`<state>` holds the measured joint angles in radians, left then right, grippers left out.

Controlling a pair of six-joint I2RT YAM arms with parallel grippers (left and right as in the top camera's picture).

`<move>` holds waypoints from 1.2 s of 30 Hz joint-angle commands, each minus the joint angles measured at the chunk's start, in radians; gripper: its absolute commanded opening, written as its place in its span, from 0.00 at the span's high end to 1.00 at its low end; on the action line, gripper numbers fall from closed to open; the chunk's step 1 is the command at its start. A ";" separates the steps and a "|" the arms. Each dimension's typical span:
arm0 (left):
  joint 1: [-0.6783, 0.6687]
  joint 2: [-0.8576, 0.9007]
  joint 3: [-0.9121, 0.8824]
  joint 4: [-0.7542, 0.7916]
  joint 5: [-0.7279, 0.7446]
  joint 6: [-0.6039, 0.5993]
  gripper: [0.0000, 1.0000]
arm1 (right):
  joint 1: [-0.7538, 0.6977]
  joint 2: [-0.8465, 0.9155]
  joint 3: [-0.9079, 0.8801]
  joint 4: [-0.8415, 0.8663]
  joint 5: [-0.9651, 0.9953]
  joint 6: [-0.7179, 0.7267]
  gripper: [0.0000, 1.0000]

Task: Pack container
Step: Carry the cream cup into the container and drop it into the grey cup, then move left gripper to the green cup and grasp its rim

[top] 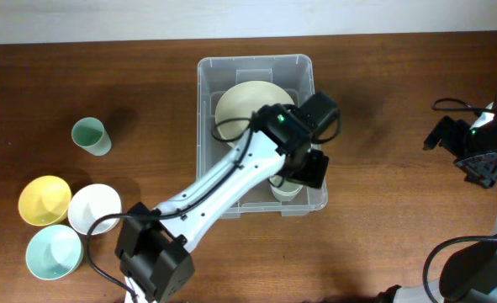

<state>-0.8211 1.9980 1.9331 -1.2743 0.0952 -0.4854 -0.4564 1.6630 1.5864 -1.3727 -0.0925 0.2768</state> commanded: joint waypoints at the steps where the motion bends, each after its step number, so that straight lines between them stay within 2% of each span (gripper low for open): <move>1: 0.116 -0.126 0.179 -0.084 -0.291 0.019 0.13 | 0.006 -0.027 0.000 0.000 -0.002 -0.008 0.01; 5: 0.290 -0.218 0.248 -0.110 -0.393 0.019 0.13 | 0.006 -0.027 0.000 0.000 -0.002 -0.008 0.01; 7: 0.478 -0.262 0.248 -0.107 -0.394 0.019 0.06 | 0.006 -0.027 0.000 0.000 -0.002 -0.008 0.01; 10: 0.701 -0.252 0.235 -0.114 -0.386 0.019 0.01 | 0.006 -0.027 0.000 0.000 -0.002 -0.008 0.01; 14: 0.892 -0.177 0.182 -0.070 -0.329 0.020 0.01 | 0.006 -0.027 0.000 0.000 -0.002 -0.008 0.01; 18: 0.959 -0.039 0.136 -0.027 -0.296 0.044 0.01 | 0.006 -0.027 0.000 0.000 -0.002 -0.008 0.01; 19: 0.964 0.019 0.136 -0.020 -0.264 0.076 0.01 | 0.006 -0.027 0.000 0.000 -0.002 -0.008 0.01; 26: 0.966 0.303 0.136 0.003 -0.270 0.079 0.02 | 0.006 -0.027 0.000 0.000 -0.001 -0.011 0.01; 29: 0.967 0.370 0.136 0.007 -0.275 0.079 0.03 | 0.006 -0.027 0.000 0.000 -0.001 -0.015 0.01; 31: 0.966 0.377 0.136 0.007 -0.274 0.079 0.06 | 0.006 -0.027 0.000 0.000 -0.001 -0.015 0.01; 32: 0.966 0.375 0.137 0.007 -0.274 0.079 0.28 | 0.006 -0.027 0.000 0.000 -0.001 -0.015 0.01; 34: 0.966 0.367 0.138 0.006 -0.274 0.079 0.59 | 0.006 -0.027 0.000 0.001 -0.001 -0.015 0.01; 35: 0.966 0.364 0.138 0.005 -0.273 0.079 0.70 | 0.006 -0.027 0.000 0.001 -0.001 -0.015 0.01; 36: 0.966 0.361 0.138 0.001 -0.271 0.079 0.76 | 0.006 -0.027 0.000 0.000 -0.001 -0.015 0.01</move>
<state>0.1436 2.3722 2.0697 -1.2705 -0.1799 -0.4091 -0.4564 1.6630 1.5864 -1.3724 -0.0925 0.2680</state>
